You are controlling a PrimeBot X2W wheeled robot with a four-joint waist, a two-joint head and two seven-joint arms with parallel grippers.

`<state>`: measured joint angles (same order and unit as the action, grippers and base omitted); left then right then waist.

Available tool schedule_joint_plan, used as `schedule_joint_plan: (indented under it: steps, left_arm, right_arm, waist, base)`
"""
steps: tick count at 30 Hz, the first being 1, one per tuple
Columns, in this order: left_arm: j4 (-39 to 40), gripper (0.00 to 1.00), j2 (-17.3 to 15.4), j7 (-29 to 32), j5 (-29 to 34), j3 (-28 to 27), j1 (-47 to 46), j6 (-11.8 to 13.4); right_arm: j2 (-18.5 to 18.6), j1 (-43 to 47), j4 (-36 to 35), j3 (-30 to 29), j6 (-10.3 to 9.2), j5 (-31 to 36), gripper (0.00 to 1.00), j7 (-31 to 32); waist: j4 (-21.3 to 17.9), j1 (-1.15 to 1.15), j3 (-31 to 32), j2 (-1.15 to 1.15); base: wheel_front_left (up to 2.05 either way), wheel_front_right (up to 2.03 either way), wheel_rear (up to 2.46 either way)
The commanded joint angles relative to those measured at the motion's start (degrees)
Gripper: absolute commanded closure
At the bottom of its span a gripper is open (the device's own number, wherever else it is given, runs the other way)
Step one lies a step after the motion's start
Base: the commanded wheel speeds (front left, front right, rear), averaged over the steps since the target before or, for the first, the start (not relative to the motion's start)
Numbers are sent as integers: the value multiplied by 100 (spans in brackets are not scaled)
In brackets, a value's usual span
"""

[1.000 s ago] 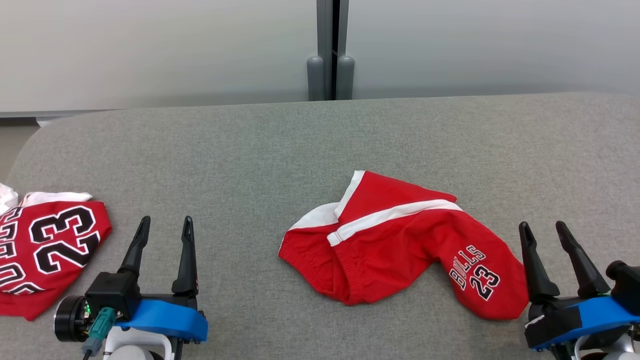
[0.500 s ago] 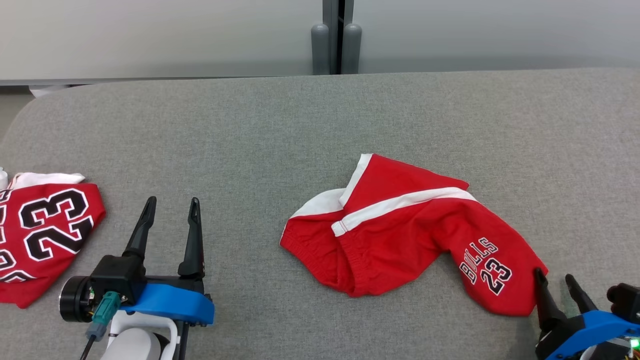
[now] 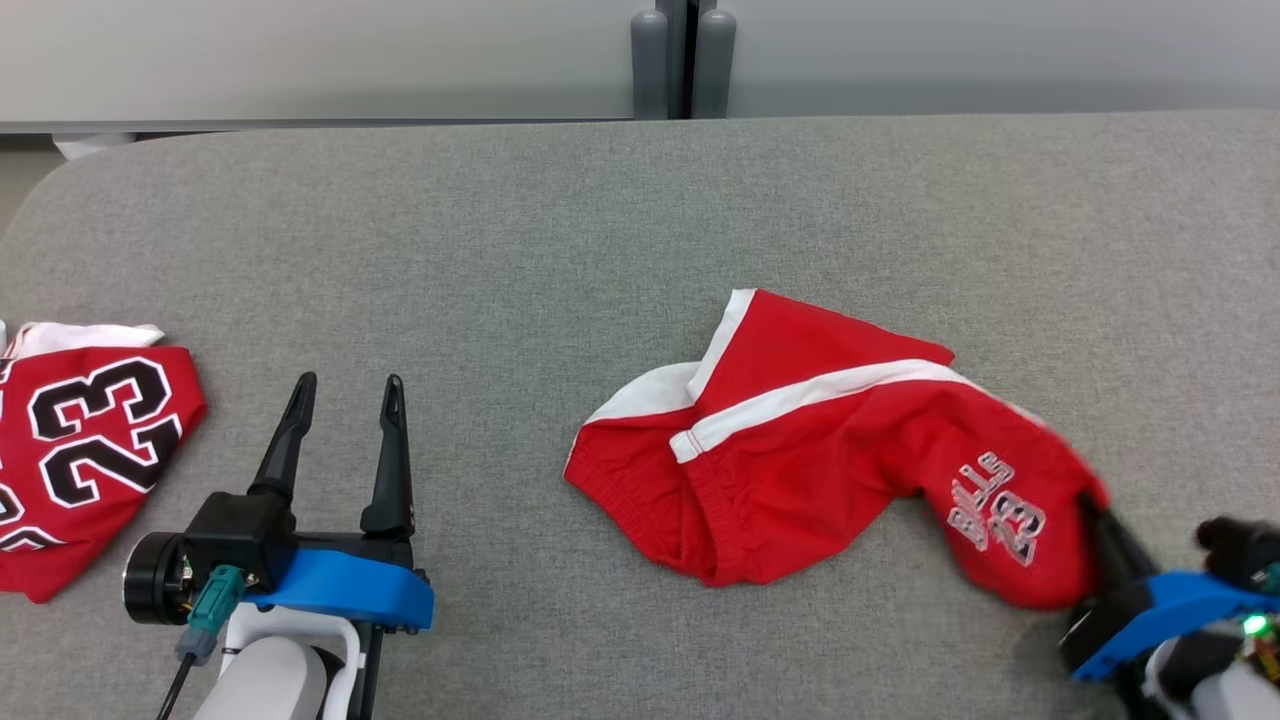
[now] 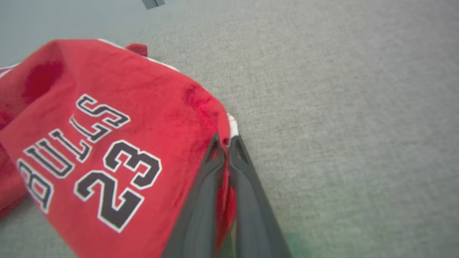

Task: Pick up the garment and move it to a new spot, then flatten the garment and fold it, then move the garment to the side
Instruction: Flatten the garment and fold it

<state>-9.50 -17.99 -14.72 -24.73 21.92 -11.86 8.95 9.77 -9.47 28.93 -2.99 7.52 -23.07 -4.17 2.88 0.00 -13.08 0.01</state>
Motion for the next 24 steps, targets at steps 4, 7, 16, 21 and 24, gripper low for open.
schedule_joint_plan:
  steps: [4, 7, 16, 21, 24]
  left_arm:
    - [-20, 0, 33, -35, 11, -33, -111, -37]
    - [-25, 0, 49, -43, 28, -36, -115, -43]
    - [-33, 0, 132, -49, 53, -37, -161, -86]
    - [-65, 0, 164, -51, 56, -50, -167, -121]
    - [-88, 0, 160, -52, 60, -79, -162, -129]
  right_arm:
    - [322, -539, -168, -265, -3, 287, 100, -406]
    - [371, -745, -389, -209, -3, 553, 100, -637]
    - [1, 140, -887, 952, -3, 994, 100, -677]
    - [-236, 702, -877, 858, -3, 918, 100, -642]
    - [-348, 794, -987, 768, -3, 870, 0, -735]
  waist:
    - [-15, 0, -12, -1]
    - [-25, 0, -10, -1]
    - [-16, 0, -102, -1]
    - [-40, 0, -124, -1]
    - [-66, 0, -117, -1]
  base:
    - [0, 0, 0]
    - [0, 0, 0]
    - [0, 0, 0]
    - [0, 0, 0]
    - [0, 0, 0]
